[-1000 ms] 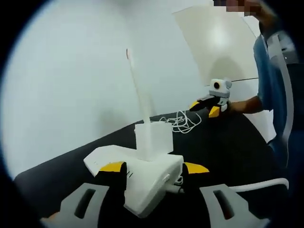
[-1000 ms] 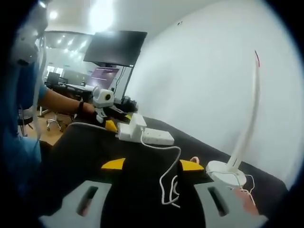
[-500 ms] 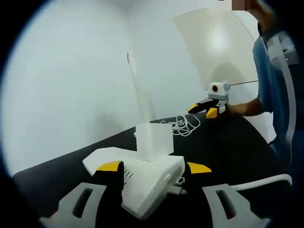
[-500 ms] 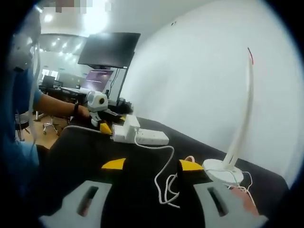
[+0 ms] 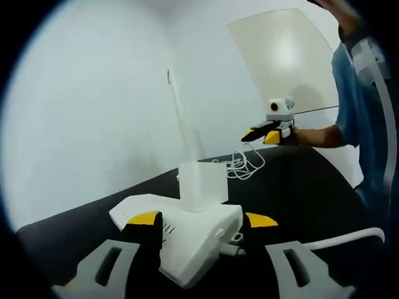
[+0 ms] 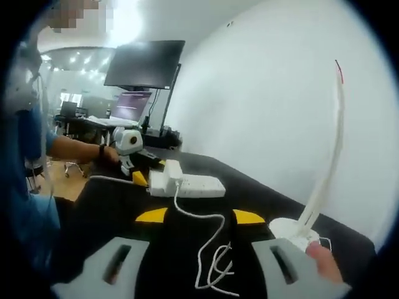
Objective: Insert the desk lamp plug into the socket, turn on the power strip switch, turn on the lamp switch, then turn off the lamp switch, turn off the power strip switch, and remove the plug from the socket.
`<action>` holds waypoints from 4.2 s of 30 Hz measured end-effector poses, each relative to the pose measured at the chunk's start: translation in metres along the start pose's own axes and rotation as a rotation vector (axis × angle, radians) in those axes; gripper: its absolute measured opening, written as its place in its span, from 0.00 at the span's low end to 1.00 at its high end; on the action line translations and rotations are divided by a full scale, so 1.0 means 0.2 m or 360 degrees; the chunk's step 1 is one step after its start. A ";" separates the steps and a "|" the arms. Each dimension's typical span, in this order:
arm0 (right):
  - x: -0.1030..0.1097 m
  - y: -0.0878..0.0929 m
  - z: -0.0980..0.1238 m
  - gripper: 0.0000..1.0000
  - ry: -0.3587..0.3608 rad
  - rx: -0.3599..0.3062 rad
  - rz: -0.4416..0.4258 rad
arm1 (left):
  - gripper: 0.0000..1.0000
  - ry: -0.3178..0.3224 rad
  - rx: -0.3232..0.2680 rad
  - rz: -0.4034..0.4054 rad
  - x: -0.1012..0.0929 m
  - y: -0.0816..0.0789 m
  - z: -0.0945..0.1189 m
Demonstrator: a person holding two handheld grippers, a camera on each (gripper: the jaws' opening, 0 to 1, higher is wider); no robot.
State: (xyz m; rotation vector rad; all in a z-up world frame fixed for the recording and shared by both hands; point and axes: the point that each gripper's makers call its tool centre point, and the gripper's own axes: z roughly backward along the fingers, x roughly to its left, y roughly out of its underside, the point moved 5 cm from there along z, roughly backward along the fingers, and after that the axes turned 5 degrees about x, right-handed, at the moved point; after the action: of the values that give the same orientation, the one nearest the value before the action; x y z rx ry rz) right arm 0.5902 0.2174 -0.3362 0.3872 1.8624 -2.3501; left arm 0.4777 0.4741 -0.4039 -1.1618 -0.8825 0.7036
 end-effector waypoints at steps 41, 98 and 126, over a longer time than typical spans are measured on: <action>-0.03 -0.39 -0.19 0.32 -0.0676 0.0782 0.0085 | 0.49 -0.0008 0.0004 0.0000 -0.01 -0.01 0.01; 0.04 -0.29 -0.56 0.25 -0.0760 0.1137 0.0232 | 0.52 -0.0017 0.0019 0.0025 0.01 0.00 0.01; 0.15 -0.21 -0.60 0.25 -0.0884 0.1284 0.0277 | 0.53 -0.0019 0.0020 0.0030 0.02 0.02 0.01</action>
State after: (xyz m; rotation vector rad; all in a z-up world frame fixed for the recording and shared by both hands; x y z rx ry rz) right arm 0.5660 0.3450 -0.3296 -0.0551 0.5876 -2.6097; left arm 0.4772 0.4793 -0.4059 -1.1571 -0.8771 0.7310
